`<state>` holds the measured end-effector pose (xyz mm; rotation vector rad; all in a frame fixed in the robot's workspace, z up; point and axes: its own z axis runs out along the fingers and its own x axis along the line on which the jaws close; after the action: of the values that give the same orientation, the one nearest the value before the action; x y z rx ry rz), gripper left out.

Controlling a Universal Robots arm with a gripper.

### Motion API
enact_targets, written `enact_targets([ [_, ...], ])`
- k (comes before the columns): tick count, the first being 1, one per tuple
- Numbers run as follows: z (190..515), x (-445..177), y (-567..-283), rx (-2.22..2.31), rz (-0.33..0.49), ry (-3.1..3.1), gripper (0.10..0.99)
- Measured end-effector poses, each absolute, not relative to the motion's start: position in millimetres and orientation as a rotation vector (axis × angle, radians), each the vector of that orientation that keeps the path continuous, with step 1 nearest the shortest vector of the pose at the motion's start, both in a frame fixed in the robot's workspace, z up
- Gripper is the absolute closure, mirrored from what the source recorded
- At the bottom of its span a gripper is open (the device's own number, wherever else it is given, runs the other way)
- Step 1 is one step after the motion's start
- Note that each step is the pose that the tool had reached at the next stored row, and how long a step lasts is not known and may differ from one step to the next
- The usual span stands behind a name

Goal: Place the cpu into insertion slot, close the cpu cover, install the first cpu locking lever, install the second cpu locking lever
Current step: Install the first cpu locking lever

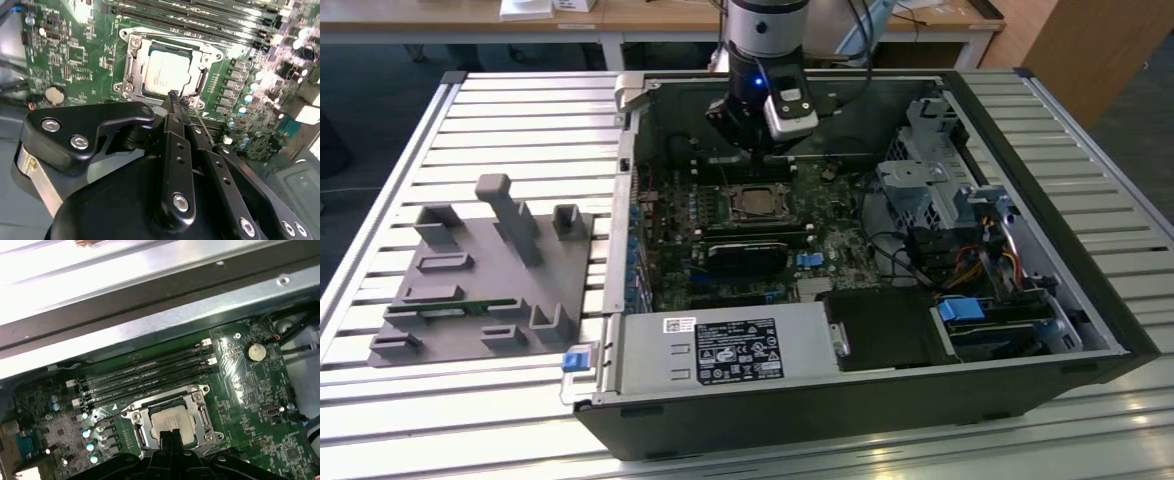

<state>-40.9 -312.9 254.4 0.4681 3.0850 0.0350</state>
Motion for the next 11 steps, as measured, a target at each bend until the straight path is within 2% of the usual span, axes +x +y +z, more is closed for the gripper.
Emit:
enact_targets([
  [11,254.2,-41.0,-312.9,0.171,0.038,3.118,0.98],
])
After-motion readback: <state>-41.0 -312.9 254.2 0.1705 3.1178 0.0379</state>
